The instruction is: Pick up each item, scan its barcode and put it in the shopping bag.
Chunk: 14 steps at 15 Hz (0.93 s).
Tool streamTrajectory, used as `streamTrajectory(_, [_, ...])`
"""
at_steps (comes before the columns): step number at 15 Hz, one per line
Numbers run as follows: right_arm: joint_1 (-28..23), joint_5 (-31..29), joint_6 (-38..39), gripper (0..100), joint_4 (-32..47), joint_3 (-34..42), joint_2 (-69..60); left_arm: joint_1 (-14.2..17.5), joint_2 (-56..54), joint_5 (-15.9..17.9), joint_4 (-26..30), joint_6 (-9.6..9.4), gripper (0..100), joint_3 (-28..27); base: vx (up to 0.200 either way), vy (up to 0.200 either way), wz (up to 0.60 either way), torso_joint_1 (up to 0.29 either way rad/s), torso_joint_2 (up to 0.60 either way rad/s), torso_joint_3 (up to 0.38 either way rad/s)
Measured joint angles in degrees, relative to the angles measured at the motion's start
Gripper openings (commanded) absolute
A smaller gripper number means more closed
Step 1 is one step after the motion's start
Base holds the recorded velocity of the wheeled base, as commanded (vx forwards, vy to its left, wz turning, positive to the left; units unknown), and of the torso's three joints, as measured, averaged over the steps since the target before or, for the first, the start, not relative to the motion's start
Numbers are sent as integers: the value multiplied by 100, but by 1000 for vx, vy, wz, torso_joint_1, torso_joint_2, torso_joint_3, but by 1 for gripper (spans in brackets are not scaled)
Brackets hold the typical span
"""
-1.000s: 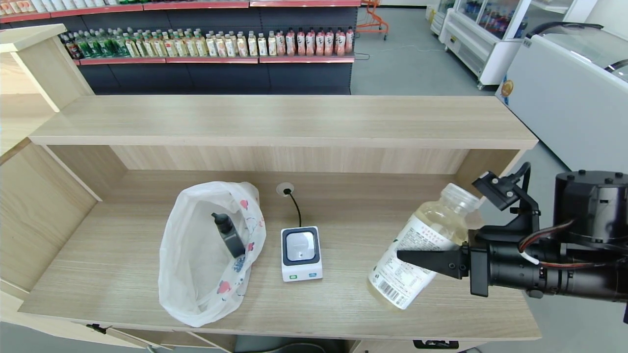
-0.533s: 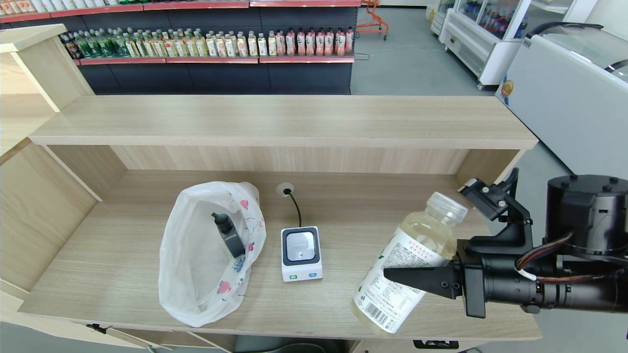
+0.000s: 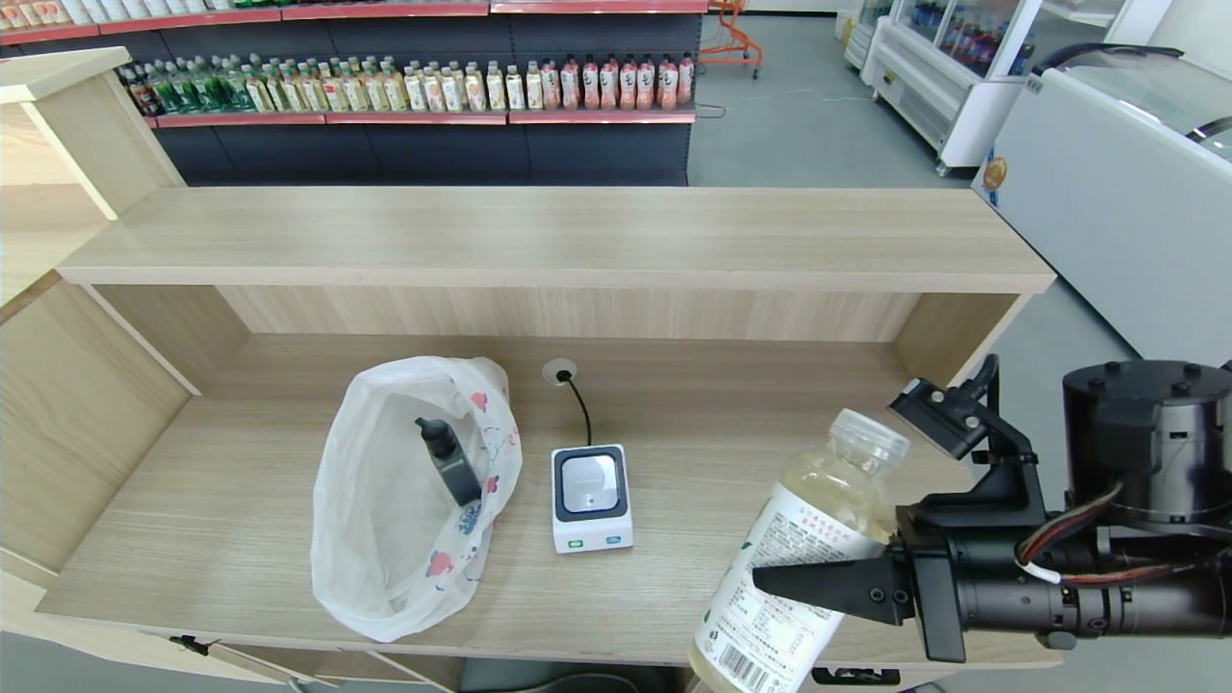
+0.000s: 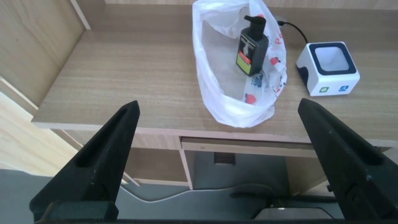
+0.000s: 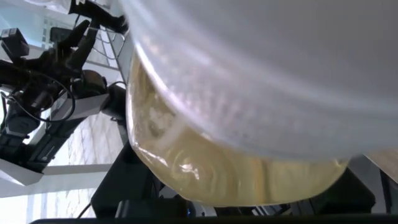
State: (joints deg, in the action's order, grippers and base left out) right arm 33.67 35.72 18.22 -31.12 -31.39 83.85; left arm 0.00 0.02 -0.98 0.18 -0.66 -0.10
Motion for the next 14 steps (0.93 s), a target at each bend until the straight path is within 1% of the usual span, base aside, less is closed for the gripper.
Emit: streamTrajectory(14, [205,20,-5,0,-32,55,0,0,0,0,0,1,100,2,0,0,0,0,0,0])
